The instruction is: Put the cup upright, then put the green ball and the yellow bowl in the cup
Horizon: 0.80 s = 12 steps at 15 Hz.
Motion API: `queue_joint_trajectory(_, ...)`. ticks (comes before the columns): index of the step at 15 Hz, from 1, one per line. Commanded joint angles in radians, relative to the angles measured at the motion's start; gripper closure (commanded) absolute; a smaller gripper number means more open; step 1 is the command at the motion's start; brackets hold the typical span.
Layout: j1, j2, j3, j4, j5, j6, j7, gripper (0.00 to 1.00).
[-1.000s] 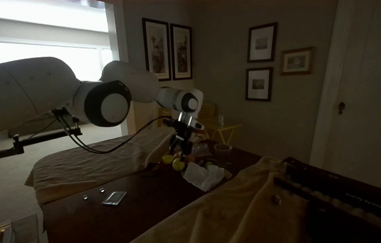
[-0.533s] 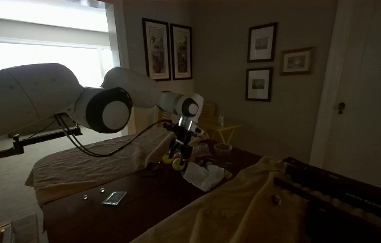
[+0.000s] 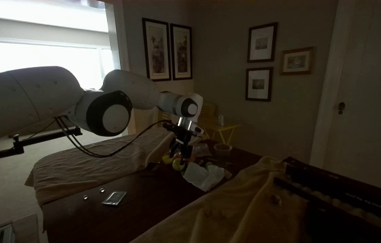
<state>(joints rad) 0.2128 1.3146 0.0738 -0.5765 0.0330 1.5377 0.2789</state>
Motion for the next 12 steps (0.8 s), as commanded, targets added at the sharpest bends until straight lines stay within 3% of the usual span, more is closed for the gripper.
queue_joint_trajectory(1,0.009,0.050,-0.009,0.069,-0.010,0.018,0.002,0.00)
queue_joint_trajectory(7,0.010,0.075,-0.019,0.081,-0.011,0.055,0.001,0.00)
queue_joint_trajectory(8,0.011,0.077,-0.020,0.082,-0.011,0.061,0.001,0.25)
queue_joint_trajectory(10,0.011,0.078,-0.019,0.082,-0.010,0.071,0.001,0.34)
queue_joint_trajectory(12,0.012,0.078,-0.019,0.081,-0.009,0.075,0.002,0.50)
